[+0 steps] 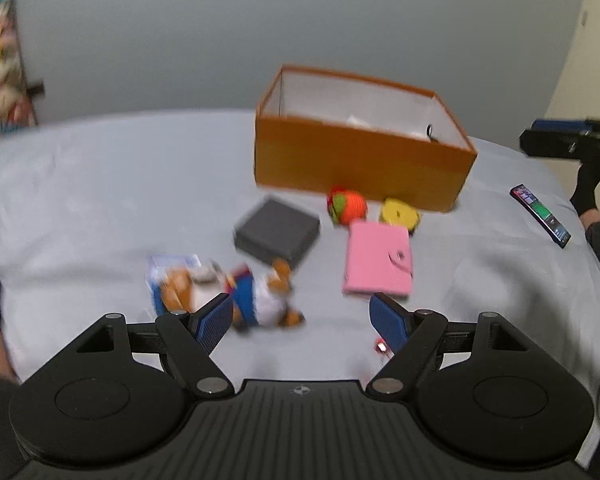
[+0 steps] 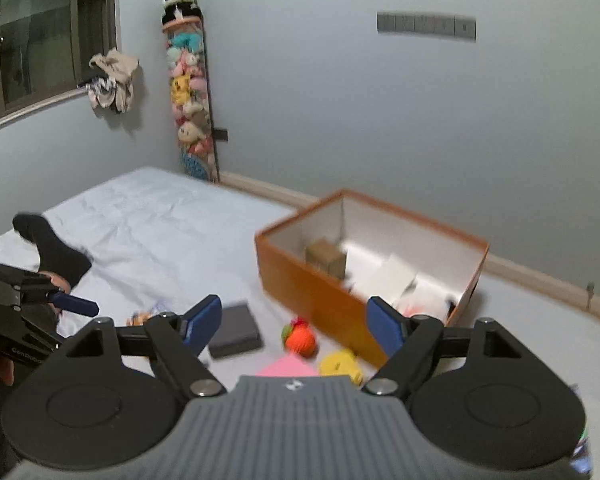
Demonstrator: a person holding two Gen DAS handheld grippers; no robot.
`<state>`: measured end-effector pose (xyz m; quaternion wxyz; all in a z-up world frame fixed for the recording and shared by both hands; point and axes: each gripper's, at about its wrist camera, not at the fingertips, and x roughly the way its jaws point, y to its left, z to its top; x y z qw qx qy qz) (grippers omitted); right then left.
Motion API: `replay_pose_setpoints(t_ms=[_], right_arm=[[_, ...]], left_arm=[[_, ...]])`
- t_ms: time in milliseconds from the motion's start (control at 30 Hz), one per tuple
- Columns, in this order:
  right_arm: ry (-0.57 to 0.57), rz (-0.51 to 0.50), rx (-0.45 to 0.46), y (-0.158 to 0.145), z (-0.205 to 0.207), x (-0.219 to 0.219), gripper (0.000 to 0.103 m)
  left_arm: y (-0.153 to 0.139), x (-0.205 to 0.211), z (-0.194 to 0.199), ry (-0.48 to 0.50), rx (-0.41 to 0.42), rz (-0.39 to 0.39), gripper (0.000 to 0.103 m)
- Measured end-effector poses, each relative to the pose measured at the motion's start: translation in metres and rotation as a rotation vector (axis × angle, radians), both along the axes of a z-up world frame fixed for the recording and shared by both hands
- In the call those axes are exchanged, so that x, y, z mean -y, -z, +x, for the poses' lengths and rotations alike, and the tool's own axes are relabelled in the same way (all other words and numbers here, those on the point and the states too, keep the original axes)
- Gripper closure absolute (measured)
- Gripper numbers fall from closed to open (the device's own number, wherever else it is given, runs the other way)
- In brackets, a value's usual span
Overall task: Organize objects
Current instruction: 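Withdraw both tools from the shoebox and move the left tool toward the pink pouch, then grasp the pink plush pouch with the left gripper while the right gripper grasps the pink wallet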
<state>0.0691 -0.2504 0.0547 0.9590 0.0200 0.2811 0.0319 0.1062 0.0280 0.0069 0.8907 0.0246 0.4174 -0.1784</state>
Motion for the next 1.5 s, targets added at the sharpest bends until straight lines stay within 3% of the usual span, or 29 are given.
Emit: replay_pose_setpoints(t_ms=[333, 500, 700, 833, 1067, 1233, 1500], right_arm=[[0.031, 0.013, -0.097, 0.064, 0.004, -0.012, 0.022], [0.054, 0.047, -0.144, 0.091, 0.013, -0.010, 0.022], [0.064, 0.078, -0.182, 0.112, 0.026, -0.006, 0.022], [0.072, 0.105, -0.208, 0.126, 0.034, -0.003, 0.022], [0.092, 0.216, -0.259, 0.151, 0.061, -0.003, 0.022], [0.128, 0.319, -0.301, 0.164, 0.079, 0.000, 0.024], [0.151, 0.411, -0.316, 0.173, 0.095, 0.002, 0.024]], left_arm=[[0.068, 0.009, -0.046, -0.170, -0.168, -0.177, 0.012], [0.091, 0.011, -0.067, -0.257, -0.220, -0.220, 0.012], [0.109, 0.008, -0.079, -0.372, -0.236, -0.334, 0.012], [0.110, 0.016, -0.078, -0.363, -0.230, -0.316, 0.012], [0.117, 0.017, -0.074, -0.366, -0.242, -0.399, 0.013], [0.120, 0.016, -0.071, -0.327, -0.254, -0.458, 0.038], [0.123, 0.018, -0.072, -0.300, -0.273, -0.499, 0.040]])
